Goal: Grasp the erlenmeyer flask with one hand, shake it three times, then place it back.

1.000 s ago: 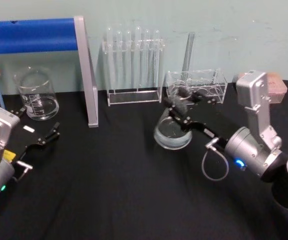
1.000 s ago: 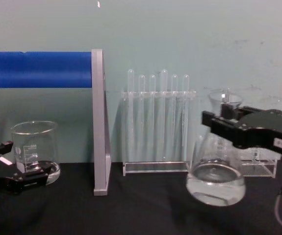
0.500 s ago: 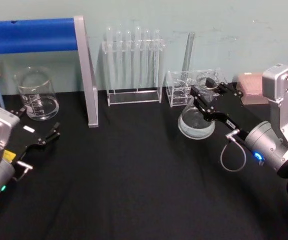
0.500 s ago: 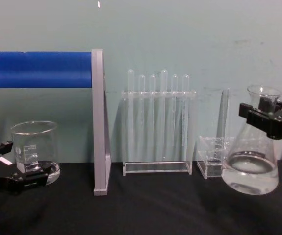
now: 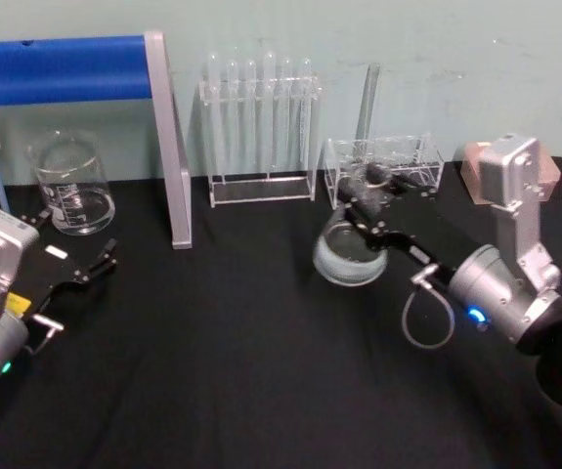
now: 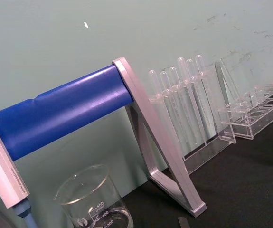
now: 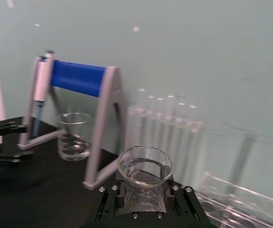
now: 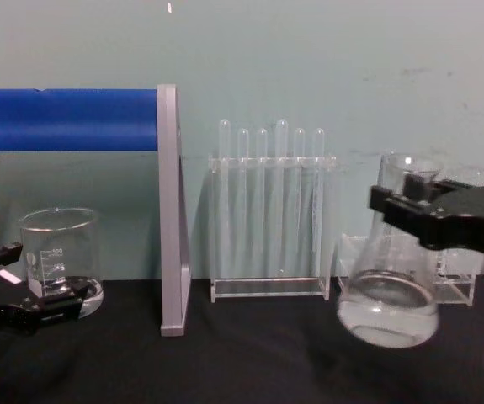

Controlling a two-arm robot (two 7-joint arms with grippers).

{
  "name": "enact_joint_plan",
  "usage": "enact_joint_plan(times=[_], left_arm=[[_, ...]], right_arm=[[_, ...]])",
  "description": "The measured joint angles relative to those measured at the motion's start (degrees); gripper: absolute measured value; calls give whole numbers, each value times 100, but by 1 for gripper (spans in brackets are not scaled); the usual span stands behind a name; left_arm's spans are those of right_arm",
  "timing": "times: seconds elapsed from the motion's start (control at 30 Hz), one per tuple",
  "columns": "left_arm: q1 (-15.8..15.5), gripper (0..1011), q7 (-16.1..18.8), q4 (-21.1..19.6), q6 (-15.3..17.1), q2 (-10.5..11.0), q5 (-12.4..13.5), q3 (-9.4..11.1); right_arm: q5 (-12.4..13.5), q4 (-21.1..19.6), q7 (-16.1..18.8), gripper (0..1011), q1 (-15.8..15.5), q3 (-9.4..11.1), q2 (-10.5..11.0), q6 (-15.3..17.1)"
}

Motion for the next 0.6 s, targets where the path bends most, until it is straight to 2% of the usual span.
enact_joint_plan(times=[0.6], left_arm=[[0,1001,0,0,0,0,0,0]], right_arm=[[18,-144,628,449,142,-826,20,37]])
